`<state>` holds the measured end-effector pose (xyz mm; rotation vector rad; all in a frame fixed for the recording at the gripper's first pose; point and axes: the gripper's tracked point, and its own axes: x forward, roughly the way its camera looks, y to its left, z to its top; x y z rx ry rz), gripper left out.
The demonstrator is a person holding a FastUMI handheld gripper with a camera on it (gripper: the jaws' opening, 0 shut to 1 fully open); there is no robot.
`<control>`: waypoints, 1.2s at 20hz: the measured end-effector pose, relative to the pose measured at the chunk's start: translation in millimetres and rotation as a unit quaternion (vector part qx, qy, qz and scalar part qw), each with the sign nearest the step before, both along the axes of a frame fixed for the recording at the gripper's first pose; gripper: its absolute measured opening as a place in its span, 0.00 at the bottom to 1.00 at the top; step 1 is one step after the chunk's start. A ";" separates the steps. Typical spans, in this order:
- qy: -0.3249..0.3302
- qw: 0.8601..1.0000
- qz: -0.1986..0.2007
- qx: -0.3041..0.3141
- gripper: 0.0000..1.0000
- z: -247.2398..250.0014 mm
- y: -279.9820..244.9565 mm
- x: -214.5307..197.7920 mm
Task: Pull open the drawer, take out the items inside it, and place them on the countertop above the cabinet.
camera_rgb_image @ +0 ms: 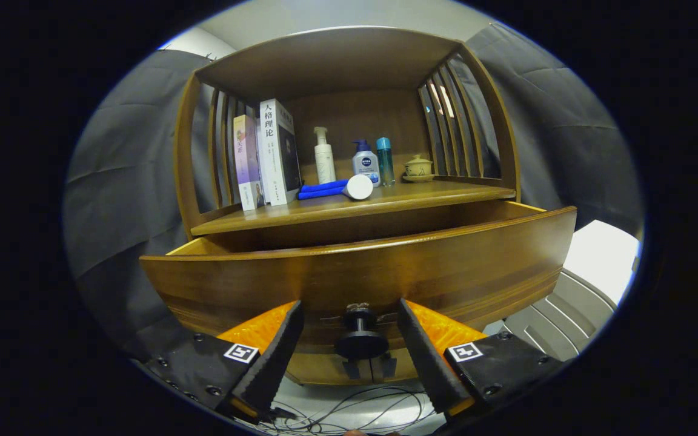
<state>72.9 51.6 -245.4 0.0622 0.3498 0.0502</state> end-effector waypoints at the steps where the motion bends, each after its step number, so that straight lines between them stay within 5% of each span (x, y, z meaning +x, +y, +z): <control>1: -0.004 1.000 -0.001 0.000 0.98 0.8 1.1 5.8; 24: 0.003 1.000 0.005 -0.001 0.98 -6.3 3.8 98.9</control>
